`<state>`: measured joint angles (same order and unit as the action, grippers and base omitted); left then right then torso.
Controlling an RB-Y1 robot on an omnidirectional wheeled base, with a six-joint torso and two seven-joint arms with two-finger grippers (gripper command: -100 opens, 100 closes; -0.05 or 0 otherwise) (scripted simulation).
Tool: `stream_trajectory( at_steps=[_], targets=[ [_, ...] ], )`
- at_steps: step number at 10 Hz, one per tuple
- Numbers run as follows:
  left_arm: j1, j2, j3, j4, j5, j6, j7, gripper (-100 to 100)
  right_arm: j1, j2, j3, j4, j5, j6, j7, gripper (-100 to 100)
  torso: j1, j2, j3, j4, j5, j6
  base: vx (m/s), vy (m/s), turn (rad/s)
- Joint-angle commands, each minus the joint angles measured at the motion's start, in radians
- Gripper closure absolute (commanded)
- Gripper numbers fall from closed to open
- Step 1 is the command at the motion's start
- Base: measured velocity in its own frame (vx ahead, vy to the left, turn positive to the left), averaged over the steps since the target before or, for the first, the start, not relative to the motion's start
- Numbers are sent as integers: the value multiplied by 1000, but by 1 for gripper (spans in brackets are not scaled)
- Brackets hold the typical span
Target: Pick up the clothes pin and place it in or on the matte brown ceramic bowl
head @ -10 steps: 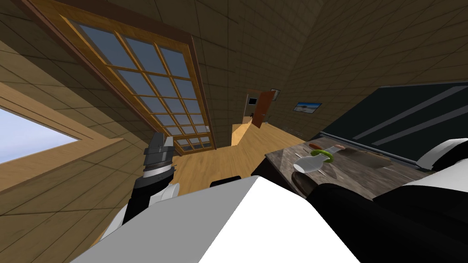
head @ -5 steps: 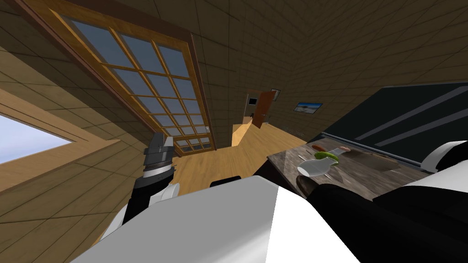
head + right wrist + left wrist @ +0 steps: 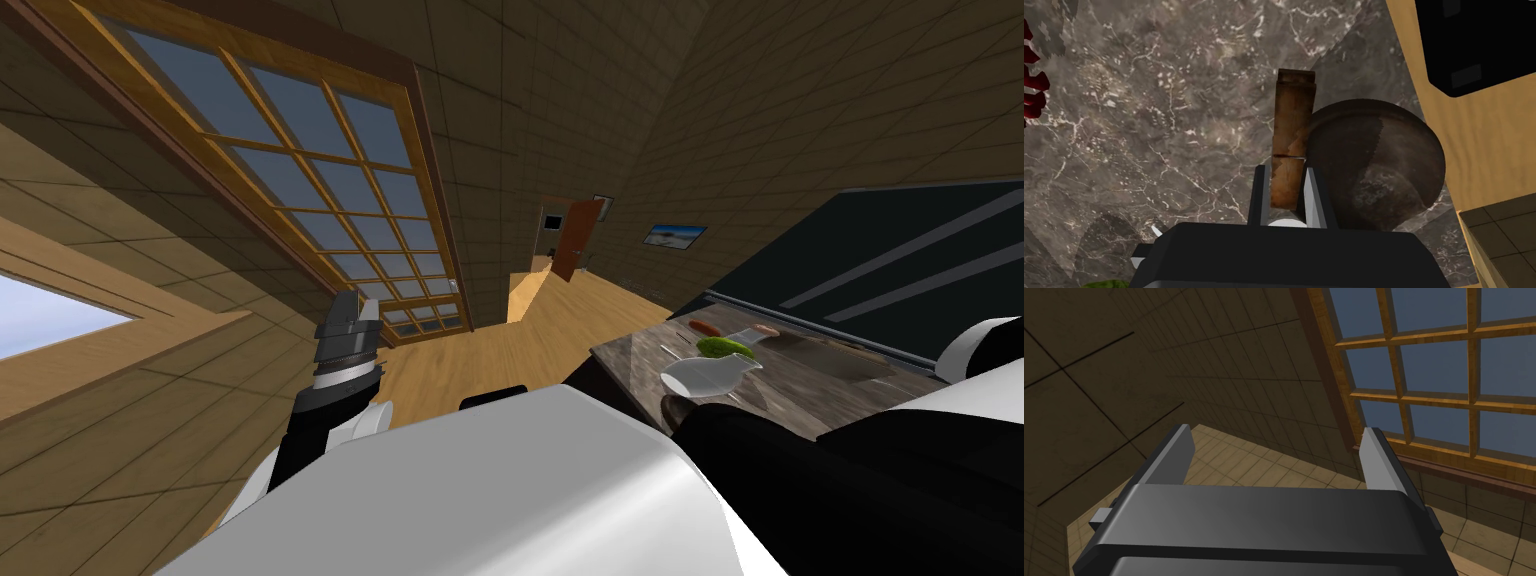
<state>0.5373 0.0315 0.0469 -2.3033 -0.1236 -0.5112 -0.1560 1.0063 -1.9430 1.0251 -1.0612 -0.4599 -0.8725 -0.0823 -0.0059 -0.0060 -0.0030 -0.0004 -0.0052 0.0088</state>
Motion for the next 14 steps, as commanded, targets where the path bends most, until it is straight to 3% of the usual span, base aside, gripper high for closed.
stream_trajectory(
  at_steps=[1, 2, 3, 4, 5, 6, 9, 12, 14],
  targets=[
    [0, 0, 0, 0, 0, 0, 0, 0, 12, 9, 13, 1, -50, -13, -50, 100, 0, 0, 0, 0, 0, 0, 83, 15, -17],
    [0, 0, 0, 0, 0, 0, 0, 0, 12, 9, 13, 1, -50, -13, -78, 100, 0, 0, 0, 0, 0, 0, 66, 12, -16],
    [0, 0, 0, 0, 0, 0, 0, 0, 20, 18, 24, 2, -90, -24, -106, 100, 0, 1, 1, 0, 0, 0, 81, 20, -14],
    [0, 0, 0, 0, 0, 0, 0, 0, 20, 18, 24, 2, -90, -24, -131, 100, 0, 0, 0, 0, 0, 1, 68, 14, -15],
    [0, 0, 0, 0, 0, 0, 0, 0, 28, 27, 35, 3, -129, -35, -160, 100, 0, 1, 1, 0, 0, 0, 80, 10, -23],
    [0, 0, 0, 0, 0, 0, 0, 0, 28, 27, 35, 3, -129, -35, -187, 100, 0, 1, 1, 0, 0, 1, 67, 13, -16],
    [0, 0, 0, 0, 0, 0, 0, 0, 41, 46, 56, 3, -202, -56, -267, 100, -1, 1, 1, 1, 0, 0, 77, 10, -20],
    [0, 0, 0, 0, 0, 0, 0, 0, 47, 54, 65, 3, -235, -66, -325, 100, -1, 2, 1, 1, -1, 0, 65, 7, -17],
    [0, 0, 0, 0, 0, 0, 0, 0, 57, 69, 83, 1, -294, -84, -390, 100, -1, 2, 2, 1, -1, 1, 81, 13, -26]
  ],
)
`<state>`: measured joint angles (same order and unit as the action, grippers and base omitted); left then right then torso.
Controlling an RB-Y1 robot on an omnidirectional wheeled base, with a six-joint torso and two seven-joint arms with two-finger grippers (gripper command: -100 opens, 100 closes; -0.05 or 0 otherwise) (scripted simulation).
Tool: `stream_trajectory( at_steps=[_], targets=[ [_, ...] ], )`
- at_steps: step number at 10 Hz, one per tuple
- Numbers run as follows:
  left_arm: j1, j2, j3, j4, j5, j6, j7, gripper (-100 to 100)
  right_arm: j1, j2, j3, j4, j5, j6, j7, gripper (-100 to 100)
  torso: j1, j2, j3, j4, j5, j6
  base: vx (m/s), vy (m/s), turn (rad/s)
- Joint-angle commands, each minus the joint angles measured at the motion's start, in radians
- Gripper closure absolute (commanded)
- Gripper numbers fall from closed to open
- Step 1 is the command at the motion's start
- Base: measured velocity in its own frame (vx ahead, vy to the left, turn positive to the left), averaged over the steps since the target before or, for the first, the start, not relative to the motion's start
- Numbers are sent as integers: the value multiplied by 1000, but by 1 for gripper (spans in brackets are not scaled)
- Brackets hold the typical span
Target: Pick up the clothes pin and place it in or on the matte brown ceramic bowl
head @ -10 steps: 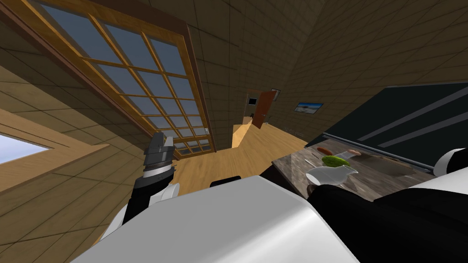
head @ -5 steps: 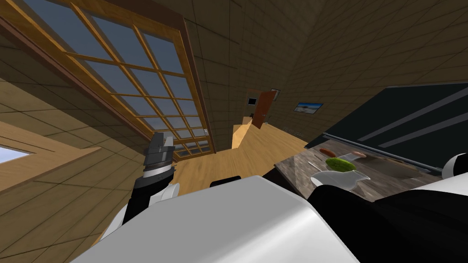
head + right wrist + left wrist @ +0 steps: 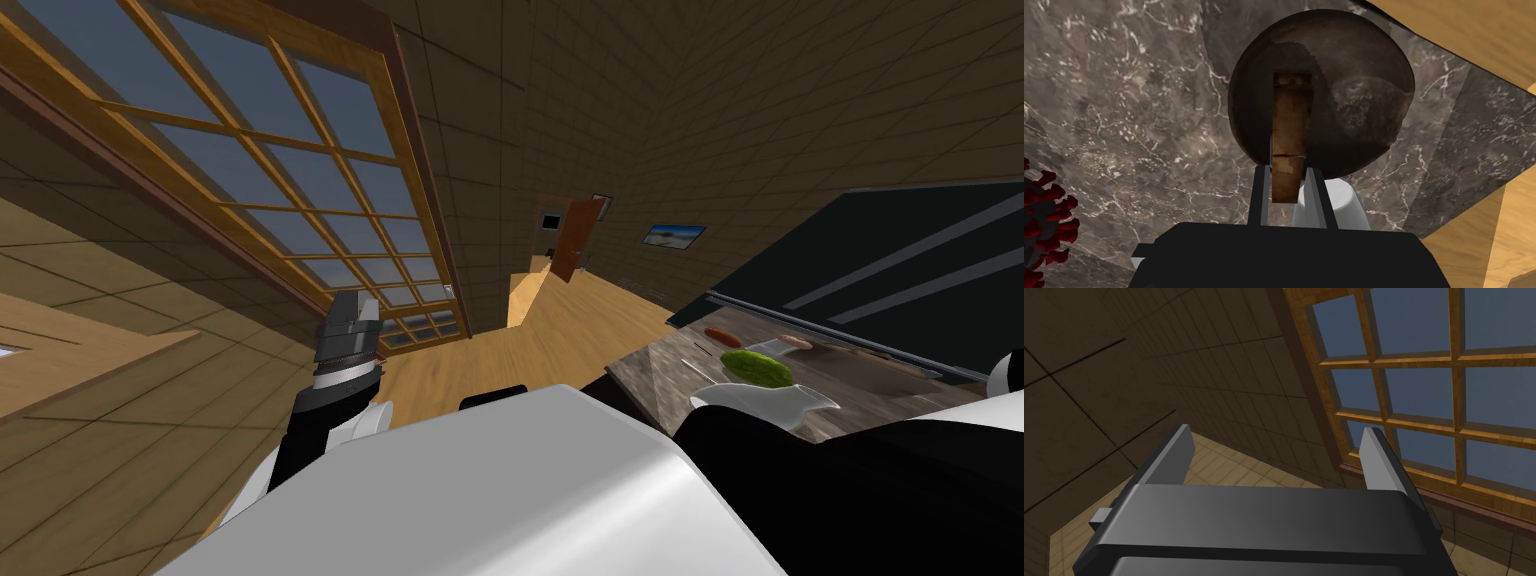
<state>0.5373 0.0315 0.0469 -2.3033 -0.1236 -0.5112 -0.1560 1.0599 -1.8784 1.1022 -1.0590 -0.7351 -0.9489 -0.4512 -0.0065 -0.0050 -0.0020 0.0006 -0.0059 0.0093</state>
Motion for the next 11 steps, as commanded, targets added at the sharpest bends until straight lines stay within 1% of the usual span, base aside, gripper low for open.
stream_trajectory(
  at_steps=[1, 3, 5, 6, 7, 8, 11],
  targets=[
    [0, 0, 0, 0, 0, 0, 0, 0, 3, 4, 5, -1, -19, -7, -31, 100, 0, 0, 0, 0, 0, 0, 67, 14, -20],
    [0, 0, 0, 0, 0, 0, 0, 0, 11, 16, 20, -2, -65, -22, -90, 100, 0, 1, 1, 0, 0, 0, 67, 7, -19],
    [0, 0, 0, 0, 0, 0, 0, 0, 17, 24, 30, -3, -98, -32, -132, 100, -1, 1, 1, 0, 0, 0, 75, 5, -24],
    [0, 0, 0, 0, 0, 0, 0, 0, 19, 27, 33, -3, -109, -35, -146, 100, -1, 1, 1, 0, 0, 0, 61, 4, -14],
    [0, 0, 0, 0, 0, 0, 0, 0, 17, 25, 31, -4, -101, -32, -135, 100, -1, 2, 1, 1, 0, -1, 27, 2, -3],
    [0, 0, 0, 0, 0, 0, 0, 0, 17, 25, 31, -4, -102, -33, -139, -100, -1, 4, 2, 1, 0, -1, 5, 1, 2],
    [0, 0, 0, 0, 0, 0, 0, 0, 17, 25, 31, -4, -102, -33, -139, -100, -1, 6, 4, 2, 0, -1, 0, 0, 0]
  ],
)
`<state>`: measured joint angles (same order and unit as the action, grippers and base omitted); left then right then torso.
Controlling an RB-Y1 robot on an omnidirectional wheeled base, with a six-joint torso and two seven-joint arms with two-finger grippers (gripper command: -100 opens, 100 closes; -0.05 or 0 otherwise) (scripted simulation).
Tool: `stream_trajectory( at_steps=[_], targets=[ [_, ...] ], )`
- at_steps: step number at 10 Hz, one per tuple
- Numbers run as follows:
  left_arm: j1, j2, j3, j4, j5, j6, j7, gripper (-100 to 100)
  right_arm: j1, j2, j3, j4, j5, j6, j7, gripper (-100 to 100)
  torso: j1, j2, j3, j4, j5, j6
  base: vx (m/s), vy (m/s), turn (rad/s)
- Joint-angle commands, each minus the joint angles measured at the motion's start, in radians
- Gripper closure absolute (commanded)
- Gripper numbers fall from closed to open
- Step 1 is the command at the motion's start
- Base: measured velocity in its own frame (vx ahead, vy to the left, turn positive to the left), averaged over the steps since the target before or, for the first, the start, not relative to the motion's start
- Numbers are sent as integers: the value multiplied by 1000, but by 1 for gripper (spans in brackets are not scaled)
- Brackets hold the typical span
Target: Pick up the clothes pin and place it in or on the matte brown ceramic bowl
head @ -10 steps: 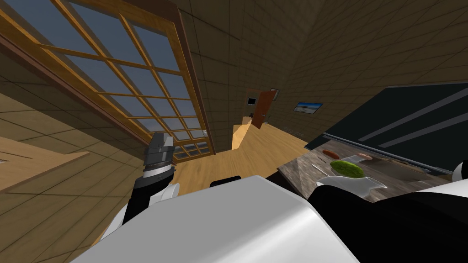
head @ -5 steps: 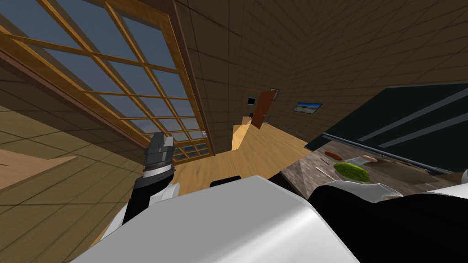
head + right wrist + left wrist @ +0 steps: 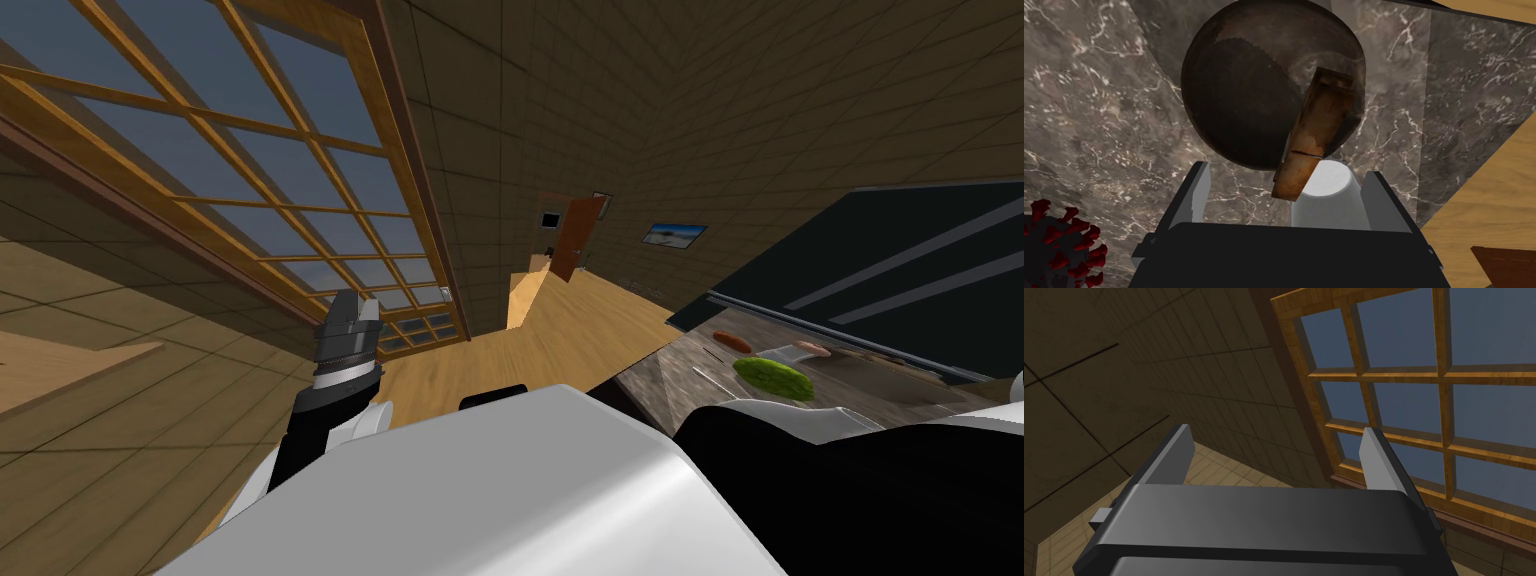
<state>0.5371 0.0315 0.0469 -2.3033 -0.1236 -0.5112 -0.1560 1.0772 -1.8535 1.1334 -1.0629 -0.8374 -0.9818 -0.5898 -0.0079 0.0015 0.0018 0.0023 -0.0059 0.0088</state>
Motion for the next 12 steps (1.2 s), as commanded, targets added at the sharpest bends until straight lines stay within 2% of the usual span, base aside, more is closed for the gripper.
stream_trajectory(
  at_steps=[1, 2, 3, 4, 5, 6, 7, 8, 9, 11, 12],
  targets=[
    [0, 0, 0, 0, 0, 0, 0, 0, 0, 0, 0, 0, 0, 0, 0, -100, 0, 0, 0, 0, 0, 0, 0, 0, 0],
    [0, 0, 0, 0, 0, 0, 0, 0, 0, 0, 0, 0, 0, 0, 0, 0, 0, 0, 0, 0, 0, 0, 0, 0, 0],
    [0, 0, 0, 0, 0, 0, 0, 0, 50, 24, -50, 5, 16, -9, -14, -100, 0, 0, 0, 0, 0, 0, -31, 11, 208],
    [0, 0, 0, 0, 0, 0, 0, 0, 77, 24, -77, 5, 16, -9, -14, -100, 0, 2, 1, 0, 0, -1, -35, 4, 101],
    [0, 0, 0, 0, 0, 0, 0, 0, 89, 24, -85, 5, 16, -9, -14, -100, 0, 2, 1, 0, 0, 0, -14, 1, -27],
    [0, 0, 0, 0, 0, 0, 0, 0, 129, 47, -126, 9, 32, -18, -29, -100, 0, 2, 1, 0, 0, 0, -28, 12, 128],
    [0, 0, 0, 0, 0, 0, 0, 0, 162, 47, -153, 9, 32, -18, -29, -100, 1, 2, 1, 0, 0, 0, -31, 10, 123],
    [0, 0, 0, 0, 0, 0, 0, 0, 178, 47, -170, 9, 32, -18, -29, -100, 1, 2, 1, 1, 0, 0, -13, 2, 19],
    [0, 0, 0, 0, 0, 0, 0, 0, 214, 71, -207, 14, 48, -27, -43, -100, 0, 1, 1, 0, 0, 0, -28, 7, 150],
    [0, 0, 0, 0, 0, 0, 0, 0, 267, 71, -254, 14, 48, -27, -43, -100, 0, 2, 1, 0, 0, 0, -20, 5, 60],
    [0, 0, 0, 0, 0, 0, 0, 0, 299, 95, -290, 19, 64, -36, -57, -100, 0, 1, 1, 0, 0, 0, -29, 14, 161]
  ],
)
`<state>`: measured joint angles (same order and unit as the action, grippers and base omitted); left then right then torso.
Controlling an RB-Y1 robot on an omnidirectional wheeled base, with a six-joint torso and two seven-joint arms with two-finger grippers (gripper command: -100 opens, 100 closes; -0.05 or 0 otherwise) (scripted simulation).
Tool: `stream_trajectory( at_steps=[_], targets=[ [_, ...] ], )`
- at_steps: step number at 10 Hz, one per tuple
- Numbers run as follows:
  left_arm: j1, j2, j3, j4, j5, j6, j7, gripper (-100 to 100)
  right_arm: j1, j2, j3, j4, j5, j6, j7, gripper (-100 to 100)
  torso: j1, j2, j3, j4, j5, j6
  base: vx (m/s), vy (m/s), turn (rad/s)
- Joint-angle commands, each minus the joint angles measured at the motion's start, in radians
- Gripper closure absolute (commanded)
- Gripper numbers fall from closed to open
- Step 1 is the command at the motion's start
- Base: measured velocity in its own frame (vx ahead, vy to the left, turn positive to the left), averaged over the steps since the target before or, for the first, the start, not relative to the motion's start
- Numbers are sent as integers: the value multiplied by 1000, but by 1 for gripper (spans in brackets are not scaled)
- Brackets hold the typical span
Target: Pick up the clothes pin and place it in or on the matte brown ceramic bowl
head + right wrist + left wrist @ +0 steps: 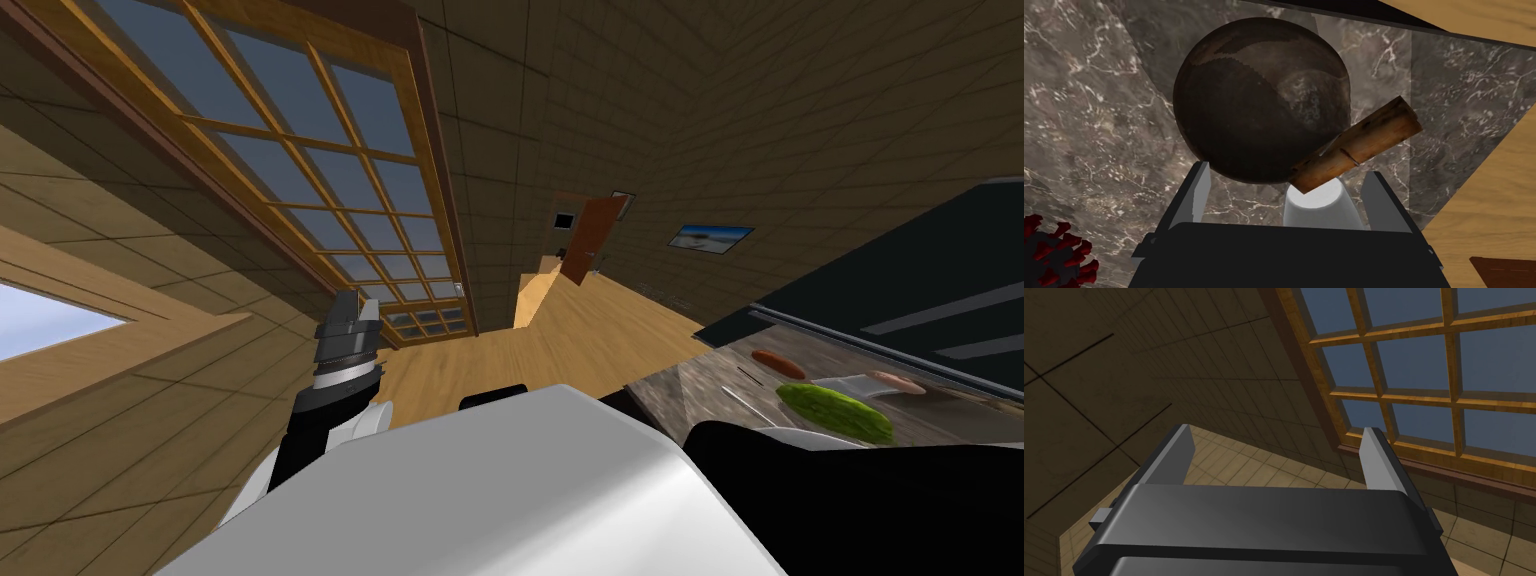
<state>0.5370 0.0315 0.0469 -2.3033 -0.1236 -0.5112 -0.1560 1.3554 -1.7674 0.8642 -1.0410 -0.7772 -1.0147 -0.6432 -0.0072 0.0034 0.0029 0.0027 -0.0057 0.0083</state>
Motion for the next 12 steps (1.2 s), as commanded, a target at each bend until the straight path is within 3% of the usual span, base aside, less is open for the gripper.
stream_trajectory(
  at_steps=[1, 7, 9, 11, 12],
  targets=[
    [0, 0, 0, 0, 0, 0, 0, 0, 50, 9, -50, -3, 4, -3, -4, -100, 0, 0, 0, 0, 0, 0, -32, 9, 117],
    [0, 0, 0, 0, 0, 0, 0, 0, 227, 56, -218, 6, 36, -21, -33, -100, 0, 0, 0, 0, 0, 0, -22, 8, 89],
    [0, 0, 0, 0, 0, 0, 0, 0, 257, 56, -240, 6, 36, -21, -33, -100, -1, 0, 0, 0, 0, 1, -8, 2, -14],
    [0, 0, 0, 0, 0, 0, 0, 0, 332, 80, -314, 11, 52, -30, -47, -100, 0, -1, 0, 0, 0, 0, -28, 15, 148],
    [0, 0, 0, 0, 0, 0, 0, 0, 346, 80, -324, 11, 52, -30, -47, -100, 0, 0, 0, 0, 0, 1, -13, 2, -2]
  ],
)
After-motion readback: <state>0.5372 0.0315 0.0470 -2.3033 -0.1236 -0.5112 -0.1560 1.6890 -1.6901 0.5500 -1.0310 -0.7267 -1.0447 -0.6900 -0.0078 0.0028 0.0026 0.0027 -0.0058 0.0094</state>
